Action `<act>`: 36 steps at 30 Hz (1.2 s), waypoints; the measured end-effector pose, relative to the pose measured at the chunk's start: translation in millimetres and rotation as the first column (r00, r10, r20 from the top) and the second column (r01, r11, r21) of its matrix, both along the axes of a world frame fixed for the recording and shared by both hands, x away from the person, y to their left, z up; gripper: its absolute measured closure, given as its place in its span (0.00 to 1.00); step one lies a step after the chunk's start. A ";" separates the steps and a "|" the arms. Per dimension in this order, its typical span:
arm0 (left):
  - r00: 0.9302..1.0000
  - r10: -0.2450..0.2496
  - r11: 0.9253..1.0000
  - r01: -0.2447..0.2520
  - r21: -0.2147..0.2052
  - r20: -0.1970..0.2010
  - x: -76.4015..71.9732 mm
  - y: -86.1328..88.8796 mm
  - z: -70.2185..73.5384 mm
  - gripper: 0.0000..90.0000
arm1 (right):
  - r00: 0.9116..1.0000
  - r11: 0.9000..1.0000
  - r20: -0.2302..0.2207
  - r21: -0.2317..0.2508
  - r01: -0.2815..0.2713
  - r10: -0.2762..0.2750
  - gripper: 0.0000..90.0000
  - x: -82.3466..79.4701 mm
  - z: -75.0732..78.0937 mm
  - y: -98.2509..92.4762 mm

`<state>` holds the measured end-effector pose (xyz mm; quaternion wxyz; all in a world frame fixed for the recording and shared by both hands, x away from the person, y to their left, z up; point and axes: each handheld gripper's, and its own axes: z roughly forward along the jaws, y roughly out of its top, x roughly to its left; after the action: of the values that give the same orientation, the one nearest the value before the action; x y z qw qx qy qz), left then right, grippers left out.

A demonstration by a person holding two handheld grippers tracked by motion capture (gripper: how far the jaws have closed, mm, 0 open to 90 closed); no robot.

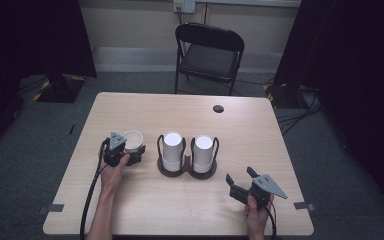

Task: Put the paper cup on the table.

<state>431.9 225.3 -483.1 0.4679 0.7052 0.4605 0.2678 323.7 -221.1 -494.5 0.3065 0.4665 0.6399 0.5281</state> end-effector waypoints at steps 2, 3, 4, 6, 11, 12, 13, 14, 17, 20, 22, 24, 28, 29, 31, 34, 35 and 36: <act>1.000 0.008 1.000 -0.008 -0.016 0.008 -2.3 -0.1 0.1 0.17 | 1.000 1.000 0.001 0.003 0.000 0.000 0.16 -0.4 0.0 -0.3; 1.000 0.013 1.000 -0.012 -0.013 0.008 -3.3 -0.3 -0.2 0.17 | 1.000 1.000 0.001 0.006 0.001 -0.001 0.16 -0.4 0.0 -0.4; 1.000 0.012 1.000 -0.012 -0.017 0.006 -4.3 0.1 -0.5 0.17 | 1.000 1.000 0.000 0.008 0.002 -0.002 0.16 -0.4 0.0 -0.6; 1.000 0.010 1.000 -0.010 -0.007 0.000 -6.6 1.6 -1.3 0.17 | 1.000 1.000 0.001 0.012 0.002 -0.002 0.16 -0.7 0.0 -0.6; 1.000 0.018 1.000 -0.018 -0.024 -0.007 -13.8 3.9 -5.1 0.18 | 1.000 1.000 0.005 0.012 0.005 -0.005 0.16 -0.9 -0.1 -0.6; 1.000 0.023 1.000 -0.023 -0.021 0.000 -15.9 5.4 -4.9 0.18 | 1.000 1.000 0.007 0.011 0.005 -0.005 0.16 -0.9 -0.1 -0.6; 1.000 0.020 0.999 -0.020 -0.032 0.003 -17.7 6.7 -4.7 0.18 | 1.000 1.000 0.007 0.012 0.005 -0.005 0.16 -1.0 -0.1 -0.7; 1.000 0.028 0.999 -0.027 -0.045 0.003 -19.9 7.4 -4.3 0.18 | 1.000 1.000 0.008 0.013 0.005 -0.005 0.16 -1.1 -0.1 -0.7; 0.999 0.035 0.999 -0.034 -0.034 0.016 -28.8 6.9 -1.5 0.18 | 1.000 1.000 0.005 0.016 0.005 -0.005 0.16 -1.0 -0.1 -1.0; 0.999 0.041 0.998 -0.040 -0.042 0.023 -37.0 6.0 -1.1 0.18 | 1.000 1.000 0.008 0.016 0.005 -0.005 0.16 -1.3 -0.1 -0.8; 0.999 0.041 0.998 -0.039 -0.056 0.022 -41.3 7.1 -0.3 0.18 | 1.000 1.000 0.008 0.017 0.006 -0.007 0.16 -1.5 -0.1 -0.9; 0.998 0.054 0.997 -0.053 -0.050 0.033 -47.5 6.5 2.7 0.18 | 1.000 1.000 0.007 0.018 0.004 -0.004 0.16 -1.4 -0.1 -1.2; 0.996 0.069 0.994 -0.064 -0.087 0.064 -63.2 2.1 7.3 0.18 | 1.000 1.000 0.011 0.016 0.006 -0.006 0.16 -1.7 -0.2 -1.2; 0.995 0.071 0.993 -0.065 -0.095 0.065 -67.0 0.6 7.7 0.18 | 1.000 1.000 0.014 0.016 0.008 -0.008 0.16 -1.9 -0.2 -1.1; 0.995 0.068 0.994 -0.062 -0.085 0.077 -73.7 -1.2 9.4 0.17 | 1.000 1.000 0.017 0.018 0.008 -0.009 0.16 -2.2 -0.3 -1.2; 0.995 0.057 0.994 -0.048 -0.103 0.085 -84.0 -4.3 12.6 0.17 | 1.000 1.000 0.019 0.016 0.005 -0.005 0.16 -2.2 -0.3 -1.2; 0.995 0.060 0.992 -0.050 -0.115 0.085 -87.8 -6.0 12.8 0.17 | 1.000 1.000 0.020 0.017 0.006 -0.006 0.16 -2.5 -0.3 -1.1; 0.995 0.061 0.991 -0.051 -0.126 0.074 -91.2 -7.3 12.8 0.17 | 1.000 1.000 0.020 0.017 0.005 -0.005 0.16 -2.8 -0.2 -1.1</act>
<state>340.7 218.0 -470.3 0.5204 0.6509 0.4772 0.2790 320.9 -222.2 -494.8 0.3103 0.4654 0.6311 0.5374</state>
